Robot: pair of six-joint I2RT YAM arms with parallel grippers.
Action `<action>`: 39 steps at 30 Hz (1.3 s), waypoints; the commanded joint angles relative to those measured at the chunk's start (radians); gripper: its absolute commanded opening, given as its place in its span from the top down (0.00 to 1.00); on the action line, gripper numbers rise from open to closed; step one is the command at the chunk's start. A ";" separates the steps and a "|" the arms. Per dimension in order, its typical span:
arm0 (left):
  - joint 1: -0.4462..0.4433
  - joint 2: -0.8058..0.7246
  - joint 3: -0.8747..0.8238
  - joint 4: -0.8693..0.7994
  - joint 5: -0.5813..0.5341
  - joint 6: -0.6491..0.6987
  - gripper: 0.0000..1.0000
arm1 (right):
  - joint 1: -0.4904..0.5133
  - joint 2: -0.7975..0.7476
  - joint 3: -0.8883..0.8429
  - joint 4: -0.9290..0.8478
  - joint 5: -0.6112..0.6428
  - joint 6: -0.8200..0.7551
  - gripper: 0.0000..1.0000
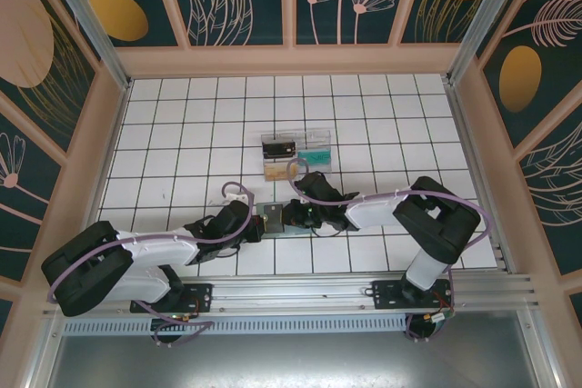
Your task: Take the credit cards out of the card holder
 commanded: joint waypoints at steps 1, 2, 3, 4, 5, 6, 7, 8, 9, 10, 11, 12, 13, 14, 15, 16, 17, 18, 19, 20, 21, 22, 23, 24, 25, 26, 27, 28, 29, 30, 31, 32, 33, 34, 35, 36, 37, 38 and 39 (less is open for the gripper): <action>0.004 0.020 -0.006 -0.036 0.021 0.002 1.00 | 0.011 0.028 0.021 0.028 -0.024 -0.001 0.86; 0.004 0.020 -0.006 -0.034 0.021 0.001 1.00 | 0.011 0.029 0.021 0.028 -0.026 -0.001 0.86; 0.005 0.020 -0.006 -0.035 0.022 0.003 1.00 | 0.011 0.029 0.022 0.030 -0.028 -0.001 0.86; 0.004 0.021 -0.006 -0.032 0.024 0.002 1.00 | 0.011 0.029 0.021 0.032 -0.031 -0.001 0.86; 0.004 0.020 -0.006 -0.032 0.024 0.003 1.00 | 0.011 0.029 0.021 0.035 -0.033 -0.001 0.89; 0.005 0.019 -0.006 -0.032 0.024 0.004 1.00 | 0.011 0.027 0.020 0.035 -0.034 -0.001 0.93; 0.004 0.019 -0.006 -0.034 0.024 0.003 1.00 | 0.011 0.025 0.019 0.036 -0.034 -0.001 0.99; 0.004 0.019 -0.006 -0.035 0.024 0.003 1.00 | 0.011 0.022 0.017 0.037 -0.033 0.000 1.00; 0.004 0.018 -0.006 -0.034 0.024 0.002 1.00 | 0.011 0.018 0.013 0.037 -0.030 -0.001 1.00; 0.004 0.018 -0.006 -0.037 0.021 0.001 1.00 | 0.010 0.010 0.010 0.037 -0.025 0.000 1.00; 0.004 0.017 -0.006 -0.039 0.020 0.001 1.00 | 0.010 0.003 0.006 0.035 -0.020 -0.001 1.00; 0.004 0.017 -0.006 -0.043 0.018 0.001 1.00 | 0.007 -0.006 0.002 0.028 -0.014 -0.002 1.00; 0.004 0.016 -0.006 -0.047 0.014 0.001 1.00 | 0.003 -0.018 -0.003 0.023 -0.006 -0.002 1.00; 0.005 0.014 -0.007 -0.051 0.011 0.001 1.00 | -0.003 -0.030 -0.010 0.024 -0.002 -0.003 1.00; 0.004 0.013 -0.008 -0.052 0.009 0.002 1.00 | -0.009 -0.044 -0.020 0.025 0.000 -0.004 1.00; 0.005 0.010 -0.009 -0.055 0.007 0.001 1.00 | -0.015 -0.056 -0.029 0.021 0.004 -0.004 1.00; 0.004 0.009 -0.011 -0.058 0.005 0.002 1.00 | -0.022 -0.068 -0.035 0.018 0.007 -0.004 1.00; 0.004 0.006 -0.011 -0.060 0.002 0.000 1.00 | -0.028 -0.078 -0.043 0.016 0.007 -0.005 1.00; 0.004 0.003 -0.011 -0.062 0.000 0.001 1.00 | -0.034 -0.086 -0.049 0.016 0.006 -0.007 1.00; 0.004 0.000 -0.011 -0.063 -0.002 0.000 1.00 | -0.038 -0.090 -0.054 0.015 0.006 -0.007 1.00; 0.004 -0.001 -0.012 -0.063 -0.002 -0.001 1.00 | -0.041 -0.095 -0.057 0.014 0.006 -0.008 1.00; 0.004 -0.002 -0.012 -0.065 -0.004 0.000 1.00 | -0.042 -0.098 -0.059 0.012 0.006 -0.008 1.00; 0.004 -0.002 -0.012 -0.065 -0.003 0.000 1.00 | -0.042 -0.099 -0.061 0.012 0.004 -0.010 1.00; 0.004 -0.002 -0.012 -0.065 -0.002 0.001 1.00 | -0.042 -0.100 -0.062 0.013 0.004 -0.010 1.00; 0.004 -0.001 -0.012 -0.065 -0.002 0.001 1.00 | -0.042 -0.099 -0.062 0.013 0.005 -0.010 1.00; 0.004 -0.001 -0.011 -0.065 -0.002 0.001 1.00 | -0.042 -0.098 -0.062 0.013 0.006 -0.010 1.00; 0.004 0.000 -0.011 -0.065 -0.001 0.000 1.00 | -0.042 -0.096 -0.061 0.012 0.005 -0.011 1.00; 0.005 0.003 -0.009 -0.065 -0.001 0.003 1.00 | -0.042 -0.090 -0.058 0.014 0.002 -0.013 1.00; 0.004 0.004 -0.009 -0.063 0.001 0.003 1.00 | -0.042 -0.083 -0.054 0.015 -0.005 -0.014 1.00; 0.004 0.004 -0.008 -0.062 0.002 0.004 1.00 | -0.041 -0.074 -0.047 0.016 -0.011 -0.014 0.93; 0.004 0.007 -0.008 -0.060 0.002 0.005 1.00 | -0.040 -0.065 -0.043 0.015 -0.010 -0.013 0.89; 0.004 0.010 -0.006 -0.060 0.003 0.006 1.00 | -0.039 -0.057 -0.042 0.020 -0.010 -0.011 0.85; 0.004 0.013 -0.005 -0.059 0.006 0.007 1.00 | -0.039 -0.047 -0.039 0.024 -0.011 -0.010 0.82; 0.004 0.014 -0.004 -0.057 0.008 0.008 1.00 | -0.039 -0.039 -0.036 0.026 -0.011 -0.009 0.81; 0.004 0.016 -0.002 -0.056 0.010 0.008 1.00 | -0.039 -0.032 -0.033 0.029 -0.011 -0.007 0.80; 0.004 0.015 -0.002 -0.055 0.011 0.007 1.00 | -0.039 -0.025 -0.031 0.031 -0.011 -0.007 0.80; 0.004 0.015 -0.003 -0.056 0.012 0.008 1.00 | -0.039 -0.020 -0.029 0.033 -0.013 -0.008 0.80; 0.005 0.016 -0.002 -0.055 0.012 0.008 1.00 | -0.039 -0.015 -0.027 0.034 -0.013 -0.008 0.80; 0.004 0.015 -0.003 -0.055 0.011 0.007 1.00 | -0.039 -0.010 -0.024 0.034 -0.013 -0.008 0.80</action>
